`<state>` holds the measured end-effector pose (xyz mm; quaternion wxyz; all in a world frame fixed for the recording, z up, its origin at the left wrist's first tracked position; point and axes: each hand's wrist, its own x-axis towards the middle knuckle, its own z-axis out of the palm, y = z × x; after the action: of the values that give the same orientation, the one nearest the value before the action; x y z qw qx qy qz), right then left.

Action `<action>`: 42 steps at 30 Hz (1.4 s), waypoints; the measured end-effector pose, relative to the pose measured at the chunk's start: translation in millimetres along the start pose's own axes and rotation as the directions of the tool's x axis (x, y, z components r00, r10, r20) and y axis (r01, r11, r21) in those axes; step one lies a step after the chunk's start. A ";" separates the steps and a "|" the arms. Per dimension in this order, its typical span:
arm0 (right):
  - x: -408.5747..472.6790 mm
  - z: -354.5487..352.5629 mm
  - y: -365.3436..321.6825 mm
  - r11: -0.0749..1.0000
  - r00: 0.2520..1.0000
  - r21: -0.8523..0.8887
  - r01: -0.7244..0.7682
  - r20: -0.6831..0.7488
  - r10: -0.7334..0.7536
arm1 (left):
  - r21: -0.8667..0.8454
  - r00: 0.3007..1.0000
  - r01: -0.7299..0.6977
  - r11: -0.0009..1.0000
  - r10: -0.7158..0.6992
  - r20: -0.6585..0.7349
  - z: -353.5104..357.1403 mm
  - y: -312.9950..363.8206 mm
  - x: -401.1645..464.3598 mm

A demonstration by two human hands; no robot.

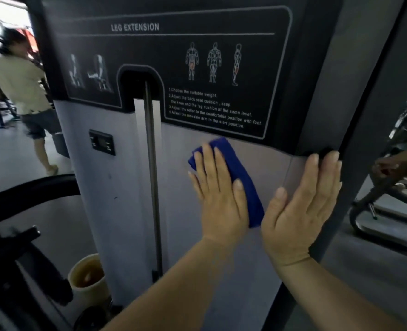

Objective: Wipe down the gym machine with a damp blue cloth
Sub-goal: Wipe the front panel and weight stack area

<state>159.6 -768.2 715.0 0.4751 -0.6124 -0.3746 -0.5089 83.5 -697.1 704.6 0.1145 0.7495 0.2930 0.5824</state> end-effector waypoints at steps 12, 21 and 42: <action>-4.6 0.7 4.6 1.000 0.999 0.025 0.016 0.034 -0.017 | -0.207 0.861 0.499 0.842 -0.508 0.010 -8.9 51.3 33.7; -4.5 1.5 6.5 0.999 0.999 0.022 0.033 0.035 -0.034 | -0.217 0.745 0.649 0.730 -0.667 -0.016 -25.0 24.3 66.7; -2.3 -0.6 2.1 0.999 0.998 0.049 0.015 0.062 -0.018 | -0.140 0.890 0.423 0.895 -0.440 -0.123 -12.0 10.6 37.4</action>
<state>161.0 -769.3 712.3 0.4738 -0.6132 -0.4064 -0.4841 81.0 -686.2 743.7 0.2595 0.6116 0.4277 0.6129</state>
